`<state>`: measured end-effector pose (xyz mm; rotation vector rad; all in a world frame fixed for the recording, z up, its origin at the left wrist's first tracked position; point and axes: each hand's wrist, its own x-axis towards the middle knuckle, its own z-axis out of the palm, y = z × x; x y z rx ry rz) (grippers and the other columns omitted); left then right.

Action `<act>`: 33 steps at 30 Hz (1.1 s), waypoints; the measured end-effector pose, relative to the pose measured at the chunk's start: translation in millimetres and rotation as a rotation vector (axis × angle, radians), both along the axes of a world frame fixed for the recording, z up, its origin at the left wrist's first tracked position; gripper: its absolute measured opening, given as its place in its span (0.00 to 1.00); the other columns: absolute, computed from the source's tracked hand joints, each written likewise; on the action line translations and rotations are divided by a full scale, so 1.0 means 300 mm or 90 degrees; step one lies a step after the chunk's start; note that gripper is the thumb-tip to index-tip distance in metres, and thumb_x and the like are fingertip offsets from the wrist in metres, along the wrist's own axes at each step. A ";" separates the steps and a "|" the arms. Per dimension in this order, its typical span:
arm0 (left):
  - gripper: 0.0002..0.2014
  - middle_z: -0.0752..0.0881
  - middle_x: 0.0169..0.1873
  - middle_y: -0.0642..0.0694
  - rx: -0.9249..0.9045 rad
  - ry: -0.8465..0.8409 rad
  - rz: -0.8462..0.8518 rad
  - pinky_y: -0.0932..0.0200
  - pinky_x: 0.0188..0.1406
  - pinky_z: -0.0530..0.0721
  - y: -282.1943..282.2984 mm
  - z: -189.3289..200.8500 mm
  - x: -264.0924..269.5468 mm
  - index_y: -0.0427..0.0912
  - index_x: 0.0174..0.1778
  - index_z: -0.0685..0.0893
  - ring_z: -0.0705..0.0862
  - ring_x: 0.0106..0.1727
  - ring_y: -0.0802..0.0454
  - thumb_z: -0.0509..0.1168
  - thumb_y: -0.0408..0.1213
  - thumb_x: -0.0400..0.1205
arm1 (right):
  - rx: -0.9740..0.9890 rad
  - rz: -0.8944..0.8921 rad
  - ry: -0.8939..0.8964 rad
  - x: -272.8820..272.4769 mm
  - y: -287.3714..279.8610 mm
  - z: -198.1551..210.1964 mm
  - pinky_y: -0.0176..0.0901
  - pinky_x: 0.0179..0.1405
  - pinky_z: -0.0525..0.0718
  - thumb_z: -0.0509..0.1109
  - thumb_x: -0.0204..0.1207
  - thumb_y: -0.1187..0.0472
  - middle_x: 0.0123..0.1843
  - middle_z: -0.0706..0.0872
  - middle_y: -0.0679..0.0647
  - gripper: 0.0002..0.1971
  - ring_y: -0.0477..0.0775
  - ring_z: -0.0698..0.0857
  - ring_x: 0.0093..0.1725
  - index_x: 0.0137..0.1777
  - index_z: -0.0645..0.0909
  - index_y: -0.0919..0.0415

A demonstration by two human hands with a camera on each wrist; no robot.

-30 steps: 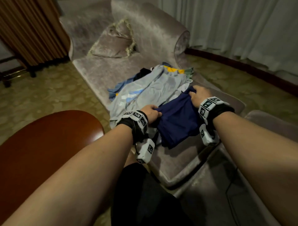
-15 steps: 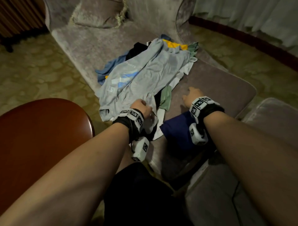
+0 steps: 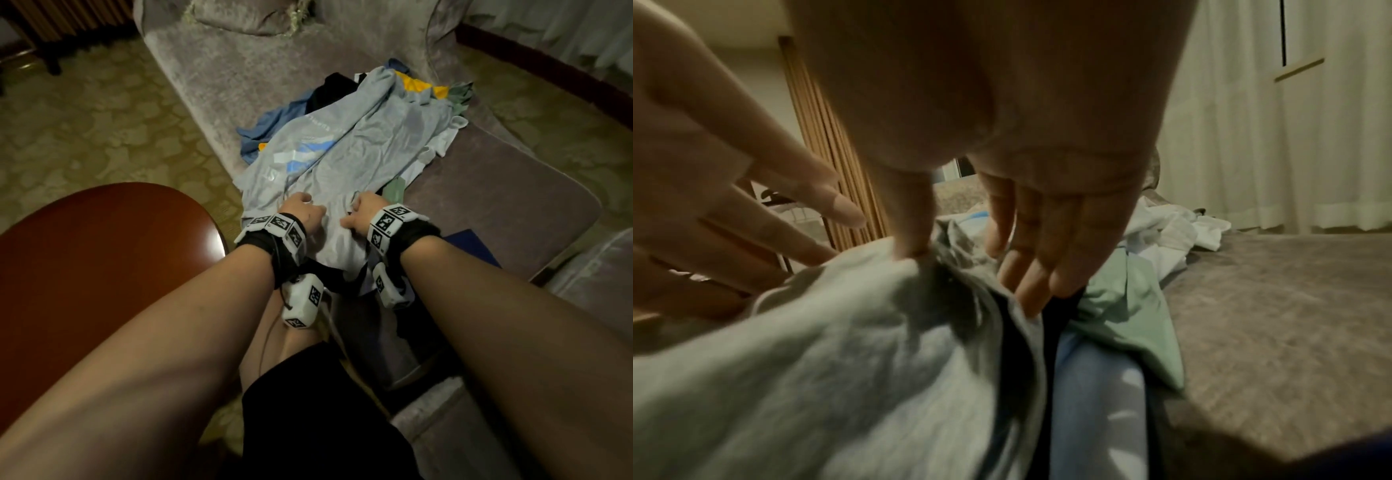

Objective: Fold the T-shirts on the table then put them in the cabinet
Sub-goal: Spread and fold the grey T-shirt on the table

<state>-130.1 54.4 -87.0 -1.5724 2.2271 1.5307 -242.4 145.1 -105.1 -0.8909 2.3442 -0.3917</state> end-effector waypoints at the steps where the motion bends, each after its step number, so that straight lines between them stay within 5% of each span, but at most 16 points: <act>1: 0.25 0.79 0.68 0.39 0.003 0.005 -0.008 0.46 0.67 0.79 0.002 0.000 0.007 0.43 0.74 0.72 0.81 0.66 0.41 0.66 0.44 0.81 | 0.000 0.011 0.015 -0.002 0.002 -0.004 0.49 0.57 0.79 0.66 0.79 0.53 0.56 0.83 0.61 0.09 0.63 0.82 0.58 0.50 0.78 0.59; 3: 0.25 0.78 0.69 0.39 0.010 0.008 -0.019 0.46 0.68 0.78 0.000 0.005 0.023 0.43 0.74 0.72 0.80 0.67 0.41 0.66 0.45 0.81 | -0.010 0.031 0.025 -0.009 0.008 -0.002 0.50 0.61 0.78 0.58 0.84 0.56 0.55 0.81 0.58 0.09 0.59 0.80 0.60 0.50 0.78 0.57; 6: 0.25 0.77 0.71 0.41 -0.004 0.009 -0.037 0.51 0.69 0.76 -0.007 0.023 0.046 0.43 0.75 0.73 0.78 0.68 0.42 0.64 0.46 0.83 | -0.063 -0.038 -0.002 -0.015 -0.001 0.030 0.43 0.46 0.69 0.56 0.85 0.57 0.38 0.72 0.53 0.13 0.55 0.74 0.49 0.38 0.69 0.58; 9: 0.25 0.80 0.67 0.43 0.002 0.041 -0.056 0.57 0.63 0.77 0.011 0.058 0.061 0.43 0.74 0.74 0.81 0.62 0.45 0.63 0.50 0.83 | -0.142 -0.097 -0.028 -0.012 -0.013 0.088 0.41 0.42 0.65 0.56 0.85 0.56 0.40 0.73 0.58 0.12 0.57 0.74 0.46 0.45 0.73 0.63; 14: 0.23 0.83 0.63 0.45 0.002 0.122 -0.069 0.45 0.68 0.78 0.069 0.148 0.084 0.48 0.64 0.81 0.82 0.64 0.45 0.61 0.59 0.81 | -0.258 -0.103 -0.018 0.000 -0.031 0.220 0.38 0.41 0.67 0.55 0.85 0.58 0.32 0.69 0.46 0.18 0.51 0.71 0.44 0.31 0.66 0.49; 17: 0.31 0.80 0.66 0.46 -0.005 0.154 -0.081 0.54 0.61 0.79 0.084 0.213 0.108 0.44 0.72 0.76 0.81 0.65 0.47 0.66 0.59 0.78 | -0.340 -0.122 -0.062 0.039 -0.029 0.321 0.30 0.34 0.74 0.57 0.84 0.58 0.31 0.71 0.46 0.17 0.47 0.72 0.32 0.31 0.68 0.49; 20: 0.28 0.83 0.57 0.46 -0.031 0.206 -0.092 0.54 0.57 0.79 0.099 0.291 0.133 0.39 0.67 0.77 0.82 0.57 0.48 0.70 0.54 0.78 | -0.432 -0.130 -0.090 0.093 -0.031 0.413 0.46 0.39 0.74 0.62 0.81 0.61 0.29 0.72 0.53 0.17 0.56 0.75 0.34 0.28 0.68 0.55; 24: 0.14 0.82 0.36 0.37 -0.129 0.258 -0.058 0.49 0.47 0.80 0.085 0.386 0.181 0.34 0.42 0.83 0.80 0.40 0.46 0.66 0.44 0.80 | -0.519 -0.153 -0.083 0.175 -0.025 0.540 0.50 0.38 0.76 0.65 0.78 0.59 0.30 0.73 0.58 0.16 0.57 0.75 0.37 0.28 0.69 0.56; 26: 0.12 0.81 0.35 0.38 -0.141 0.267 -0.035 0.47 0.44 0.80 0.071 0.437 0.217 0.39 0.37 0.80 0.80 0.40 0.46 0.61 0.44 0.81 | -0.562 -0.151 -0.071 0.211 -0.026 0.600 0.49 0.38 0.73 0.67 0.76 0.59 0.30 0.72 0.58 0.16 0.56 0.73 0.36 0.28 0.69 0.55; 30: 0.13 0.84 0.51 0.33 -0.106 0.352 0.036 0.41 0.57 0.84 0.070 0.595 0.309 0.40 0.48 0.79 0.84 0.52 0.38 0.52 0.42 0.88 | -0.623 -0.135 -0.118 0.225 -0.087 0.656 0.68 0.48 0.85 0.66 0.63 0.43 0.33 0.79 0.60 0.15 0.71 0.85 0.43 0.25 0.73 0.53; 33: 0.17 0.83 0.61 0.35 -0.136 0.412 0.098 0.38 0.64 0.81 0.057 0.716 0.399 0.37 0.63 0.79 0.82 0.62 0.37 0.50 0.42 0.88 | -0.676 -0.107 -0.126 0.305 -0.113 0.752 0.72 0.51 0.83 0.63 0.62 0.41 0.34 0.78 0.59 0.14 0.65 0.83 0.40 0.28 0.74 0.50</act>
